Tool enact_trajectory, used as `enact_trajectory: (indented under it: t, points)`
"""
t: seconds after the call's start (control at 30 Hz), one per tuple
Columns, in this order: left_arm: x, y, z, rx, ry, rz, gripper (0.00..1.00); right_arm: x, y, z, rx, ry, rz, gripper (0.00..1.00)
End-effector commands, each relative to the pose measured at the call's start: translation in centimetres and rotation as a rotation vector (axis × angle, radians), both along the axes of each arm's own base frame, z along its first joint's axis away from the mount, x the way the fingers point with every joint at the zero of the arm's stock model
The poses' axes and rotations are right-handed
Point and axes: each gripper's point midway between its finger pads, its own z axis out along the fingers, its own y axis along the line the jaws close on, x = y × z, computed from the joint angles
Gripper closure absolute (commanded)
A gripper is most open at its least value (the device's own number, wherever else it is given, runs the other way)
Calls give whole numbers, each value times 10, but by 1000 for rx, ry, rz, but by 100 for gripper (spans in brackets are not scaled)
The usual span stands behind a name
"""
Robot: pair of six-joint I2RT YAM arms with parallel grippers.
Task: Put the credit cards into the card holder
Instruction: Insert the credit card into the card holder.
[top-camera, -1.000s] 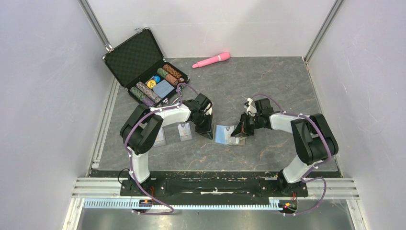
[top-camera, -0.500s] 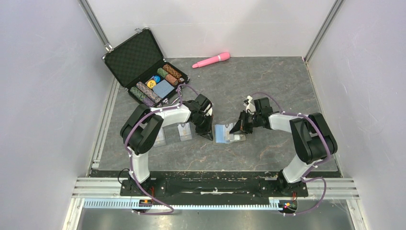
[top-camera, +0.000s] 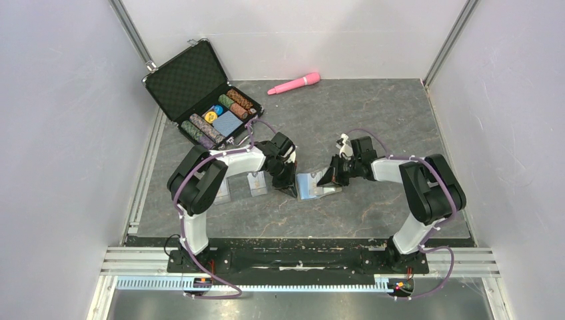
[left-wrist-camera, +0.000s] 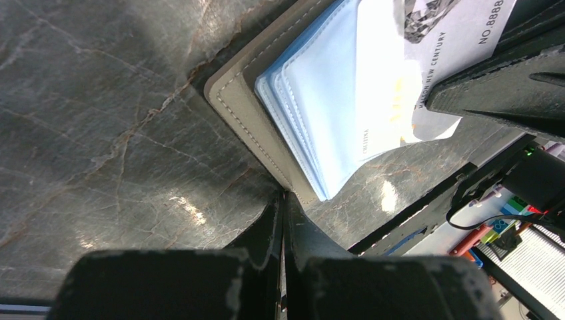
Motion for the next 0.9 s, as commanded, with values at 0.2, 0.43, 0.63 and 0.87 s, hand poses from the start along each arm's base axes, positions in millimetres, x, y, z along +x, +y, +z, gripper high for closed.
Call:
enact_trajectory:
  t: [0.2, 0.43, 0.63, 0.87]
  points:
    - [-17, 20, -32, 146, 49, -21, 98, -7, 15, -12, -74, 1, 106, 100]
    - [-12, 23, -35, 178, 35, -22, 98, -11, 8, -13, -143, 15, 139, 100]
    - [-10, 25, -38, 198, 32, -25, 98, -14, 2, -8, -179, 22, 148, 100]
    - [-4, 27, -40, 222, 21, -29, 98, -17, -3, -6, -191, 41, 158, 100]
